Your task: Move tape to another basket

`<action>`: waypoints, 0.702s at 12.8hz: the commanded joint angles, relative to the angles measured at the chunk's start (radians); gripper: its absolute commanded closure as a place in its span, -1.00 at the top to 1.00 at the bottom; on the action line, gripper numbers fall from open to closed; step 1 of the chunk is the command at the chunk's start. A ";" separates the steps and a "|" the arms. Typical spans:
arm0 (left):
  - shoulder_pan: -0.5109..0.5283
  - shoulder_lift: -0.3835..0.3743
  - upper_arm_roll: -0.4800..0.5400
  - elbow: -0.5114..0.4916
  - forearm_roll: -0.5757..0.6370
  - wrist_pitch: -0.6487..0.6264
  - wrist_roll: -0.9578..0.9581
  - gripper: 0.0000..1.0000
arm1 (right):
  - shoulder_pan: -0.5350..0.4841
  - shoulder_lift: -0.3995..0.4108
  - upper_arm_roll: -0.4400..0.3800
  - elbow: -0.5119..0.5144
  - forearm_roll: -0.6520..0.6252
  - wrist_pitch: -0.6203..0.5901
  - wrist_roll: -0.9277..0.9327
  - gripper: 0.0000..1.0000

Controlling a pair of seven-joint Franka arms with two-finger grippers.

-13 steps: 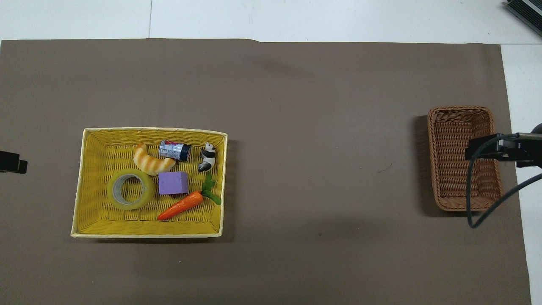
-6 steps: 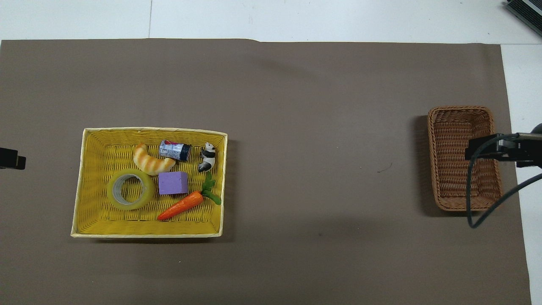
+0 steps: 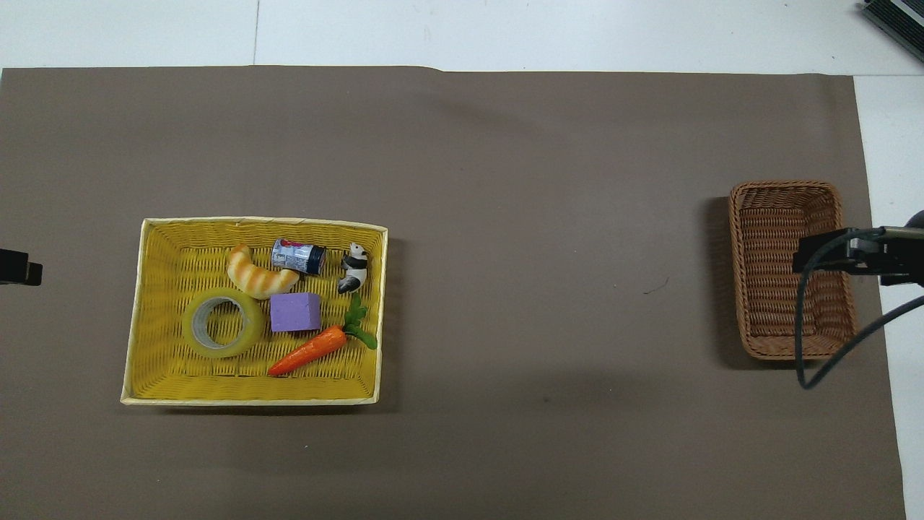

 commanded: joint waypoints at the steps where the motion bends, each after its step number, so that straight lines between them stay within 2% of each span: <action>1: 0.064 -0.007 -0.007 -0.097 -0.003 0.070 0.009 1.00 | -0.014 -0.008 0.003 -0.005 0.014 0.012 -0.028 1.00; 4: 0.112 -0.010 -0.007 -0.202 -0.002 0.158 0.009 1.00 | -0.014 -0.008 0.003 -0.005 0.014 0.012 -0.028 1.00; 9: 0.117 0.008 -0.007 -0.341 -0.002 0.307 0.000 1.00 | -0.014 -0.008 0.003 -0.005 0.014 0.012 -0.028 1.00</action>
